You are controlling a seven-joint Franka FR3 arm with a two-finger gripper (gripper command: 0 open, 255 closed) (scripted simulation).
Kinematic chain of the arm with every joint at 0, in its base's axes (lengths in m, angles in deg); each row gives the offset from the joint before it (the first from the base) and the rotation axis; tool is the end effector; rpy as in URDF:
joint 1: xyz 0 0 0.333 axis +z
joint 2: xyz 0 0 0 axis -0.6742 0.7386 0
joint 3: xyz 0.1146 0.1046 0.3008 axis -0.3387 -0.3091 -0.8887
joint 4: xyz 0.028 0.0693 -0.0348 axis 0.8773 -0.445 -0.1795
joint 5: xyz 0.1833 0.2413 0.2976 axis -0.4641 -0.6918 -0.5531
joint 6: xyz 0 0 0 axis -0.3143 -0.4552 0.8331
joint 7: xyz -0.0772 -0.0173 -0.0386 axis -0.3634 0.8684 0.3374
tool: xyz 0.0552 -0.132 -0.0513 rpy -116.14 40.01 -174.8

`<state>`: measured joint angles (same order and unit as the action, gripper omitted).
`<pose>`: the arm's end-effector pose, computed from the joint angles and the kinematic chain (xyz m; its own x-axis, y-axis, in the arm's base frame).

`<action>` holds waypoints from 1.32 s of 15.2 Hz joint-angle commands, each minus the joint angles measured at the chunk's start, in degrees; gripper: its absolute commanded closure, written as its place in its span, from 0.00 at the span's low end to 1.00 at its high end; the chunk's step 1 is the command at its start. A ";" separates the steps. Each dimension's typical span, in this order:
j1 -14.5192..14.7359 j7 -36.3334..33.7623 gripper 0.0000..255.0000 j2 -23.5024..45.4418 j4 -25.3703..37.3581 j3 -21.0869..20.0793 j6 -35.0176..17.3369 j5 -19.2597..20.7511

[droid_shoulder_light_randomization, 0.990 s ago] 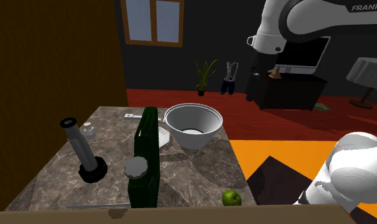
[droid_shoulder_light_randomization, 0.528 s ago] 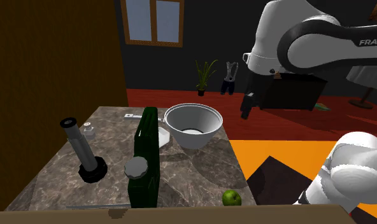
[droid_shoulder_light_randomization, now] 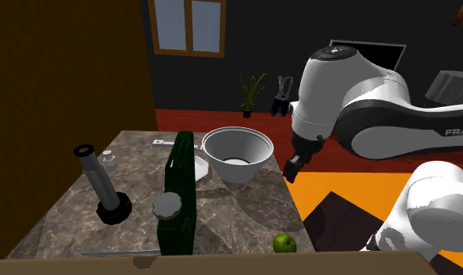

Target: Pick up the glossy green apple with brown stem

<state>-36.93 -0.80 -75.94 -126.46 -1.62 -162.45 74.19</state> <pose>0.2858 0.1472 0.3983 0.9922 0.0990 0.0752 0.0767 -0.9634 0.2567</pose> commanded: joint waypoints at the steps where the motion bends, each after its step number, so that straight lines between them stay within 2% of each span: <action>1: 0.68 -4.39 0.00 0.91 -2.35 -3.92 -2.81 -1.11; 5: 0.65 -13.65 0.00 5.87 -4.16 -12.75 -8.17 -2.74; 8: -1.18 -21.34 0.00 11.44 -4.24 -20.23 -12.51 -2.74; 11: -5.60 -30.09 0.00 18.36 -3.23 -29.01 -16.86 -0.70; 13: -10.71 -37.03 0.00 23.77 -1.94 -36.09 -19.52 2.58; 16: -13.41 -39.30 0.00 26.11 -2.10 -38.90 -21.63 4.33; 20: -19.28 -43.54 0.00 30.34 -2.41 -44.31 -25.34 8.46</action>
<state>-54.60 -43.10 -46.75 -128.65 -44.30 -186.68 81.39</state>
